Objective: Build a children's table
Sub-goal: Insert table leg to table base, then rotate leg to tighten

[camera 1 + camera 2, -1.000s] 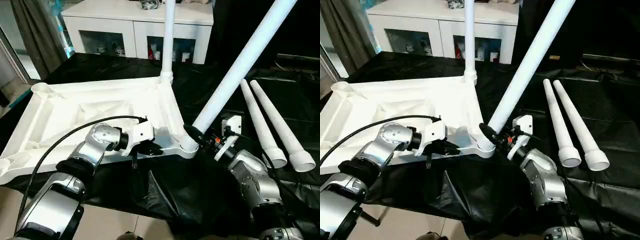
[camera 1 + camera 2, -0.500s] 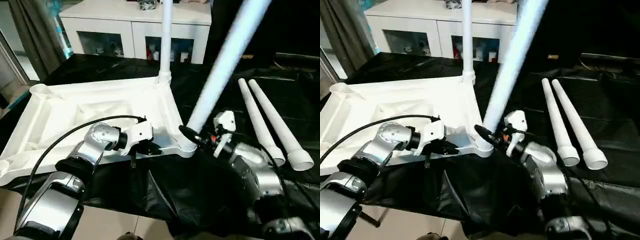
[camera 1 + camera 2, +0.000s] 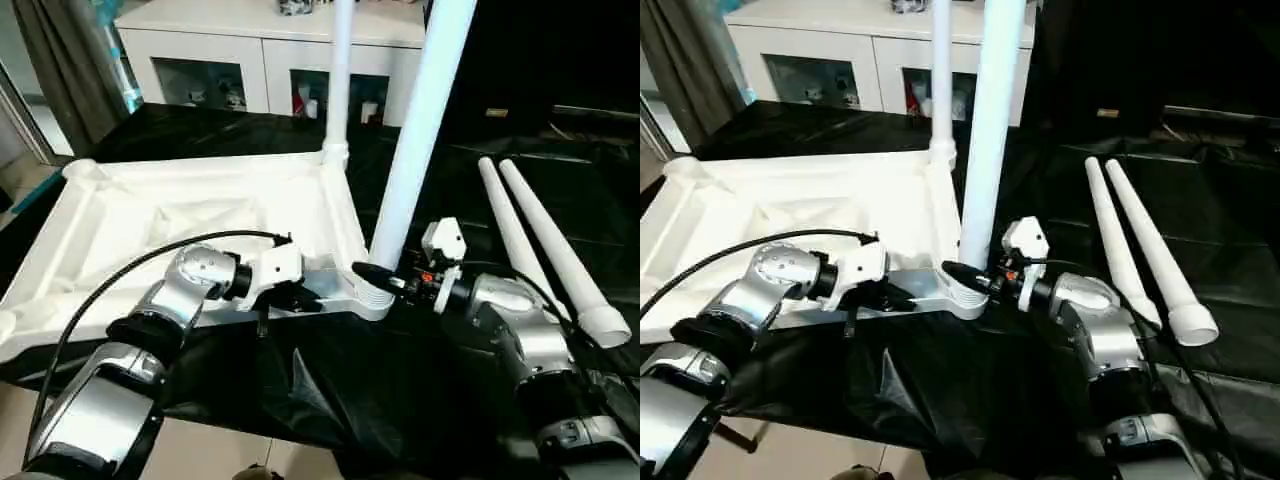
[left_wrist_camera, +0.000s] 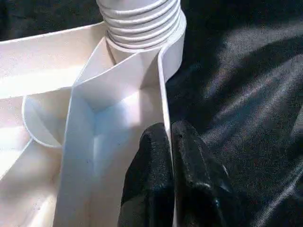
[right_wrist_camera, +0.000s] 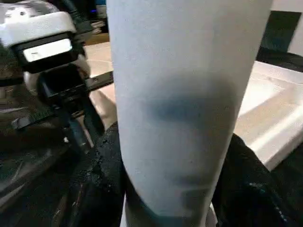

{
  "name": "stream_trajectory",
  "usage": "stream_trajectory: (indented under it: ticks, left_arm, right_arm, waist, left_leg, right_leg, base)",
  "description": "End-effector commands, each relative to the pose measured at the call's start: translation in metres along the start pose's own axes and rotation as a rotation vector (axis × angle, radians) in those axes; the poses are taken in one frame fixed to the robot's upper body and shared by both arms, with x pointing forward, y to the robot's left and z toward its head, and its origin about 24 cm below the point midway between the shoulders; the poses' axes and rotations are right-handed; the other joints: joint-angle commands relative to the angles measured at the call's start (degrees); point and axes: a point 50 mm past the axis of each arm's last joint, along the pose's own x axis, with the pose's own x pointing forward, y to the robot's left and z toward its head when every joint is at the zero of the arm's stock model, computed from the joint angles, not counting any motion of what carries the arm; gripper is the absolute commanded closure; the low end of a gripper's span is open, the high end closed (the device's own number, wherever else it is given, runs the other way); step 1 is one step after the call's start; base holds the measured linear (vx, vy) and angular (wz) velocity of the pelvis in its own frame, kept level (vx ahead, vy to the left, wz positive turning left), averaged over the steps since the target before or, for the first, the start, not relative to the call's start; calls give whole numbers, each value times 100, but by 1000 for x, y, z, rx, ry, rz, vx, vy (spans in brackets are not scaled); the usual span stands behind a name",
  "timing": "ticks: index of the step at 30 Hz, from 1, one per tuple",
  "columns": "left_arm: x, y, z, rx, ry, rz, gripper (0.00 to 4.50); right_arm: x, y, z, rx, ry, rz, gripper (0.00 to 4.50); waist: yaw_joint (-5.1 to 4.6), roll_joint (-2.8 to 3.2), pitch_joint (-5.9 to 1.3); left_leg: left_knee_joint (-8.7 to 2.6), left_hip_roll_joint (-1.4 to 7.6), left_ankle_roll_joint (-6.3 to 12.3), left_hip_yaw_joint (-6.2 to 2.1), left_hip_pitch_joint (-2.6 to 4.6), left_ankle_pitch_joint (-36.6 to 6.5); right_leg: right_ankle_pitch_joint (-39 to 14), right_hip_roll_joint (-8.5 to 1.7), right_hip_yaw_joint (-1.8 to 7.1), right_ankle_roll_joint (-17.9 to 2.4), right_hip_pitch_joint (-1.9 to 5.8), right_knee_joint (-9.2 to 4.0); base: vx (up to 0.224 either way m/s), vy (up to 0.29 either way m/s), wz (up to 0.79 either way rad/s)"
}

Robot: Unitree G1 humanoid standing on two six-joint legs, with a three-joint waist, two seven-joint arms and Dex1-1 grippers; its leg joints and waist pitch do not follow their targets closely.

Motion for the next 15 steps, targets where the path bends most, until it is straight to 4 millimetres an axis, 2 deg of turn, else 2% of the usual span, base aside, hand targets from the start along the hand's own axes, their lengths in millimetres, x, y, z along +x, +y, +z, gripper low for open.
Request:
stream_trajectory:
  ticks: [1, 11, 12, 15]
  left_arm:
    - [1, -3, 4, 57, 8, -60, 450]
    - [-3, -7, 4, 73, -13, -126, 450]
    - [-3, -4, 5, 68, -16, -100, 450]
    - [-3, -1, 7, 61, -20, -70, 450]
  right_arm:
    - [-10, 12, -43, 131, 157, 30, 261]
    - [-15, 14, -45, 122, 155, 75, 261]
    - [-13, 12, -46, 123, 153, 58, 261]
    - [-12, 11, -46, 124, 150, 35, 261]
  waist:
    - [-38, -5, -230]
    - [-34, -10, -250]
    - [-38, -18, -244]
    - [-41, -17, -220]
  left_leg:
    - [-451, 440, 36, -209, 179, -1751]
    - [-423, 449, 316, -195, 169, -1294]
    - [-425, 447, 326, -191, 166, -1304]
    - [-448, 453, 237, -190, 176, -1536]
  right_leg:
    - [-290, -494, 248, -1412, 48, -475]
    - [377, -480, 208, -1488, 77, -425]
    - [389, -481, 207, -1501, 79, -429]
    - [-54, -497, 216, -1499, 66, -473]
  base:
    - [0, 0, 0]
    - [0, 0, 0]
    - [0, 0, 0]
    - [0, 0, 0]
